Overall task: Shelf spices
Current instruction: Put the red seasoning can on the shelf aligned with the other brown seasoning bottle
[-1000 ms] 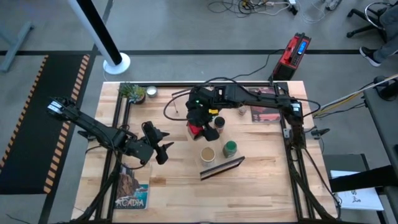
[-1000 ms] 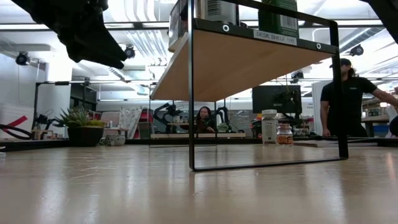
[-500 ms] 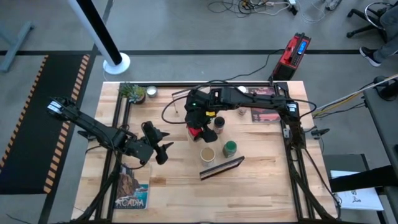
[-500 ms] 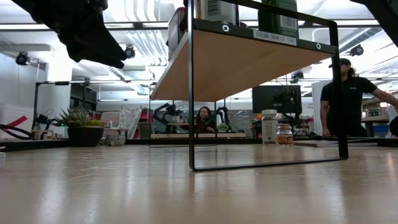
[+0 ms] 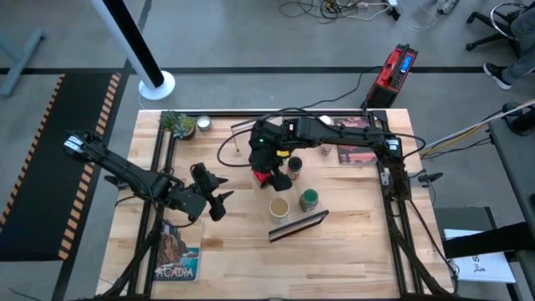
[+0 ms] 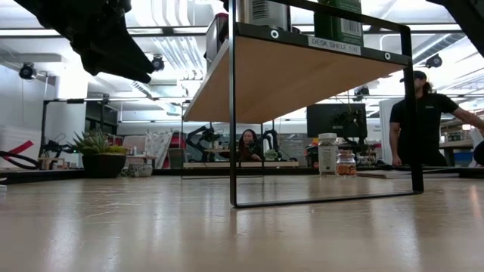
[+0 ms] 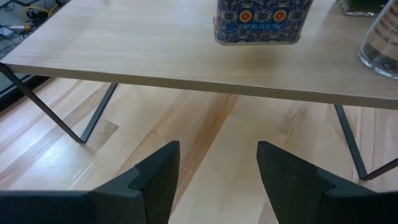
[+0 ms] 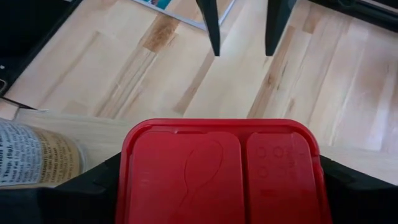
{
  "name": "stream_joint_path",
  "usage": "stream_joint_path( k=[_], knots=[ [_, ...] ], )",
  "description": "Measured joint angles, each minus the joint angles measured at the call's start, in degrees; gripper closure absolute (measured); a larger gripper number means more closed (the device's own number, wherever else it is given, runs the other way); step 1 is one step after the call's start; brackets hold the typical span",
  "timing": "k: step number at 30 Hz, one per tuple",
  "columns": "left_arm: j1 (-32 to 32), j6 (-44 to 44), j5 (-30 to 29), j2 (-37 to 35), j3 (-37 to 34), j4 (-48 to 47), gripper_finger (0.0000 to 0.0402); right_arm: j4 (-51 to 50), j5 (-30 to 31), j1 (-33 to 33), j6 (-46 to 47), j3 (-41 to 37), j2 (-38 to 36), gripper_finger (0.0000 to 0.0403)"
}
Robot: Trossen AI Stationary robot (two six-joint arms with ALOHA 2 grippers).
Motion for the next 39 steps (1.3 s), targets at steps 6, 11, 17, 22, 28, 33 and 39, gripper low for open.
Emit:
stream_joint_path(
  k=[6,11,17,22,28,33,39],
  knots=[
    [0.0,-0.01,0.0,0.0,0.0,0.0,0.0198,-0.36,0.89,0.0,0.54,0.0,0.0,0.011],
    [0.0,-0.01,0.0,0.0,0.0,0.0,0.0198,-0.44,2.0,0.0,1.23,0.0,-0.02,0.0105],
    [0.0,-0.03,0.03,0.0,0.0,0.0,0.0198,-0.41,2.09,0.0,2.02,0.0,-0.04,0.0092],
    [0.01,-0.03,0.07,0.0,0.0,0.0,0.0198,-0.4,2.44,0.0,2.2,0.0,-0.07,0.0087],
    [-0.01,-0.03,0.11,0.0,0.0,0.0,0.0198,-0.42,3.36,0.0,2.71,0.0,-0.07,0.0086],
    [0.01,-0.04,0.17,0.0,0.0,-0.02,0.0198,-0.42,3.39,0.0,3.3,0.0,-0.25,0.0085],
    [0.01,-0.04,0.24,0.0,0.0,-0.02,0.0198,-0.39,4.92,0.01,4.66,0.0,-0.96,0.0081]
  ],
)
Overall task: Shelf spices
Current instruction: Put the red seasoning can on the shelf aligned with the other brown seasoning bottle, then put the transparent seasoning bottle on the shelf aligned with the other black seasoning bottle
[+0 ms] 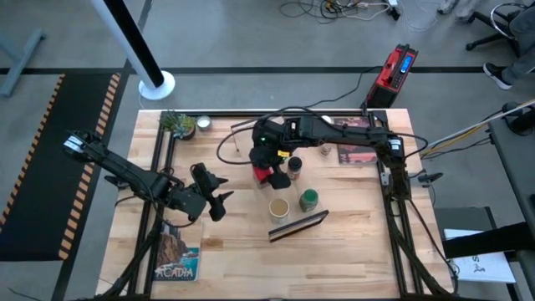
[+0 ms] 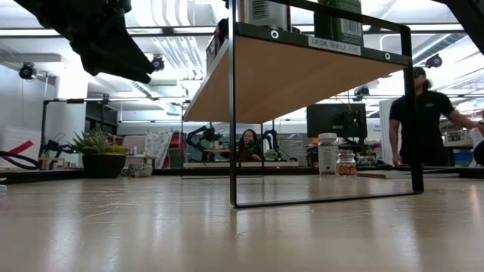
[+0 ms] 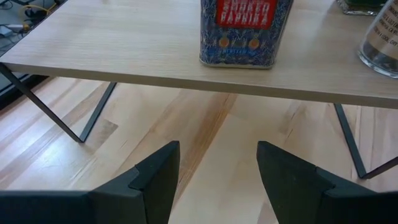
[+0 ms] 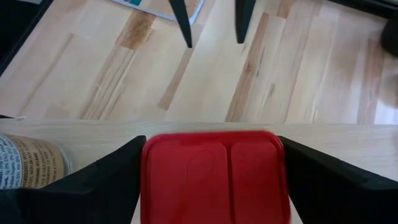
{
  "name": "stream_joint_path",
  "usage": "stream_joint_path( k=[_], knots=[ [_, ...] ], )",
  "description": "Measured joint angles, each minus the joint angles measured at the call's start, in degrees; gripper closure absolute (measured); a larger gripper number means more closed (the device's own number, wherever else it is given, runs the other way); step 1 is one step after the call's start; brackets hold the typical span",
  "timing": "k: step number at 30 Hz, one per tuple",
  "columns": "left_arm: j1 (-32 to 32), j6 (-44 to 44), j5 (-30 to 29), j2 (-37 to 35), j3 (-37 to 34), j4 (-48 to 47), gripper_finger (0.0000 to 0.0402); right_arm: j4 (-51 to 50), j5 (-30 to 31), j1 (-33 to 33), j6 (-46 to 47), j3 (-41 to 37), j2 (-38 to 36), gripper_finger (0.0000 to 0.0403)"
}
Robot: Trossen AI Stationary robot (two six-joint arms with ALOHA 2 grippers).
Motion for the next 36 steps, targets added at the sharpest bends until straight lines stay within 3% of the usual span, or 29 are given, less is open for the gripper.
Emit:
stream_joint_path(
  k=[12,22,29,36],
  knots=[
    [0.0,-0.26,0.25,0.0,0.0,0.0,0.0198,-0.21,0.11,-0.01,1.44,0.0,-1.72,0.0064],
    [-0.64,0.14,-0.08,0.0,-0.02,0.37,0.0198,-3.72,1.22,-0.14,3.61,0.0,-8.87,0.0064],
    [-4.04,6.15,-6.39,0.0,-0.02,6.75,0.0198,-9.52,11.94,-0.37,6.01,-0.02,-13.1,0.0064],
    [-10.21,10.82,-15.86,0.02,-0.02,11.41,0.0198,-7.75,14.05,-1.48,7.68,-5.66,-18.88,0.0064]
  ],
)
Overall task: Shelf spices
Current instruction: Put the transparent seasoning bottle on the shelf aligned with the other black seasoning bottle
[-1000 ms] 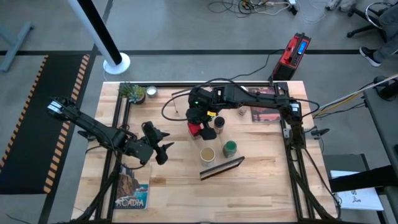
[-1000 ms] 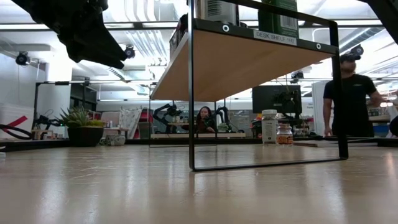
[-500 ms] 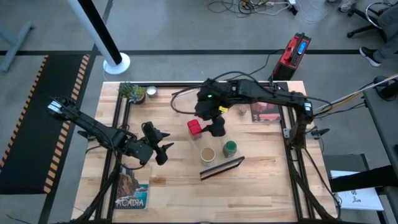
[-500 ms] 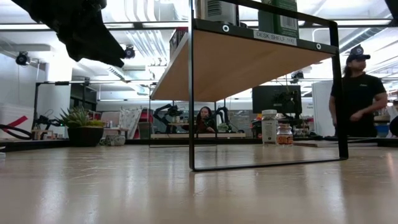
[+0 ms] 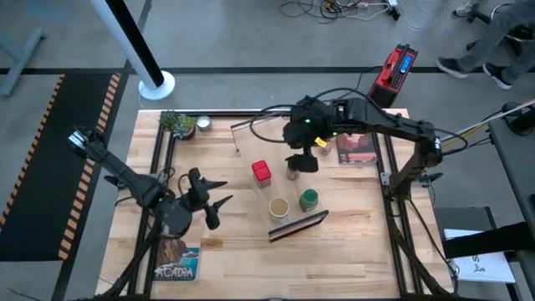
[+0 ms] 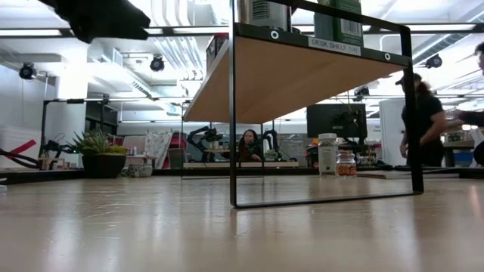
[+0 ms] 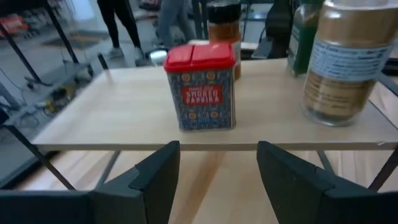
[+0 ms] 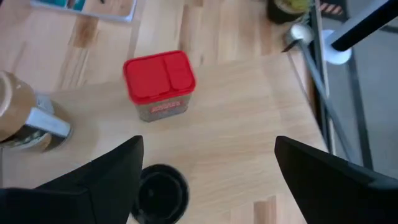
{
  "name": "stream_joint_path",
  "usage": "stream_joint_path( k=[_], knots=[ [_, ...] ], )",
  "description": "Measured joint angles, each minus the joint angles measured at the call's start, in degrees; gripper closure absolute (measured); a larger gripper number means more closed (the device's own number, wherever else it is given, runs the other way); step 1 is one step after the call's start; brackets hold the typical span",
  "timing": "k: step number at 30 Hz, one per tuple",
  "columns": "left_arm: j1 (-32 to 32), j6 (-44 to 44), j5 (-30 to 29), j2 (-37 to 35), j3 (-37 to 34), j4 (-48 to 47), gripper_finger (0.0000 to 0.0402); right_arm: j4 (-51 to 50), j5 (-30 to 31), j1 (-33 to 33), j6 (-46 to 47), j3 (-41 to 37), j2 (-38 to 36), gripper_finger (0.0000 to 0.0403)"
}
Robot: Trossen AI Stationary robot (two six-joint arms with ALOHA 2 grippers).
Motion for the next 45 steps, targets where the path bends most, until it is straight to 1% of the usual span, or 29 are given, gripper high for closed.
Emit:
stream_joint_path(
  k=[3,7,14,17,20,22,28,32,34,39,45],
  knots=[
    [-1.68,-0.05,-2.04,-0.02,0.0,0.09,0.0198,5.0,1.38,-0.72,0.15,-5.6,-4.07,0.0064],
    [-2.2,-1.13,-2.4,-0.02,0.0,0.24,0.0198,12.99,2.91,-2.46,0.47,-14.32,-11.39,0.0064],
    [-2.2,-2.2,-2.56,-0.02,-0.99,1.39,0.0198,29.98,4.62,-7.14,1.01,-33.08,-23.63,0.0064],
    [-2.2,-2.07,-3.95,-0.02,-1.51,2.37,0.0198,36.27,7.06,-9.57,0.97,-41.21,-27.23,0.0064],
    [-2.16,-2.05,-5.85,-0.02,-1.77,2.52,0.0198,42.17,11.93,-12.1,0.92,-48.52,-29.7,0.0064],
    [-2.16,-2.03,-6.88,-0.02,-1.77,2.75,0.0198,45.58,14.15,-13.84,0.92,-52.94,-31.11,0.0064],
    [-2.14,-1.7,-8.24,-0.02,-1.88,2.84,0.0198,53.96,14.35,-17.88,2.32,-64.86,-35.91,0.0064],
    [-2.14,-1.54,-8.46,-0.01,-1.88,2.8,0.0198,57.86,14.05,-18.68,4.59,-70.81,-39.48,0.0064],
    [-2.14,-1.61,-9.05,0.0,-1.88,2.88,0.0198,58.1,13.87,-18.69,6.02,-73.02,-40.82,0.0064],
    [-2.11,-1.75,-9.51,-0.02,-1.88,4.36,0.0198,58.26,13.84,-18.69,10.56,-79.96,-42.39,0.0064],
    [-2.07,-3.16,-9.51,-0.01,-1.88,4.74,0.0198,64.24,14.57,-18.69,15.19,-87.51,-42.14,0.0064]
  ],
)
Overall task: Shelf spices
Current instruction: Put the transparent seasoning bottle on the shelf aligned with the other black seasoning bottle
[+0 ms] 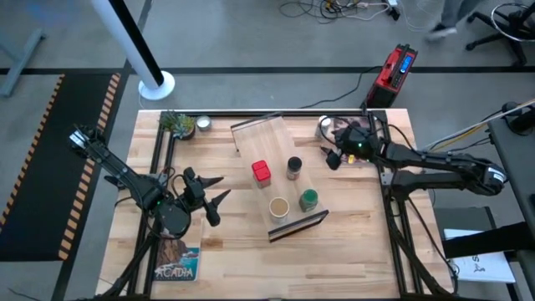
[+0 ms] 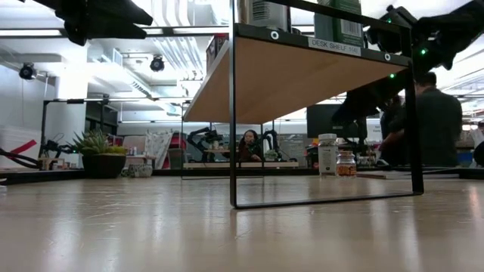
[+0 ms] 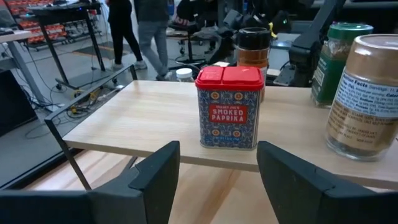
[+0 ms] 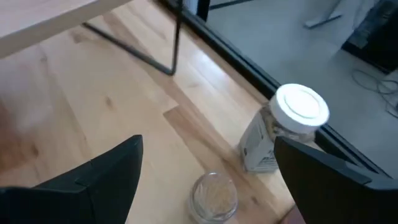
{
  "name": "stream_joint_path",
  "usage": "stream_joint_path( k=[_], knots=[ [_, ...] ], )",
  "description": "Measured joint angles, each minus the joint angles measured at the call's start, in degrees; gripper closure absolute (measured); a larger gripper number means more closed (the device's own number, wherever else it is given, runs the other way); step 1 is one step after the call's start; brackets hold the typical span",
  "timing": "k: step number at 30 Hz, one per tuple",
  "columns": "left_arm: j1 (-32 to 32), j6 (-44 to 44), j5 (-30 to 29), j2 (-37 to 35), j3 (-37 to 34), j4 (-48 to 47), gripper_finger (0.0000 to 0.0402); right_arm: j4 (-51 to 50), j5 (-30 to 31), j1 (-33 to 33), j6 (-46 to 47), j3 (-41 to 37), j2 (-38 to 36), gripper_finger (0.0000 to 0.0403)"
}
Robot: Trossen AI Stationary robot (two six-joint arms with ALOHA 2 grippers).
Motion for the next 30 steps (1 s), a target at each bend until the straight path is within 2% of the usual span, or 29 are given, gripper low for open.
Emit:
stream_joint_path(
  k=[13,18,30],
  knots=[
    [0.07,-2.29,-0.26,0.0,-3.11,-0.3,0.0198,4.83,4.04,-0.44,7.62,-6.16,0.4,0.0064],
    [0.17,-3.15,-2.32,-0.01,-4.65,0.21,0.0198,12.13,4.31,-0.44,7.6,-9.03,2.49,0.0064],
    [0.46,-2.97,-3.53,0.0,-5.96,0.68,0.0198,26.52,5.78,-1.86,5.05,-12.07,16.52,0.0064]
  ],
)
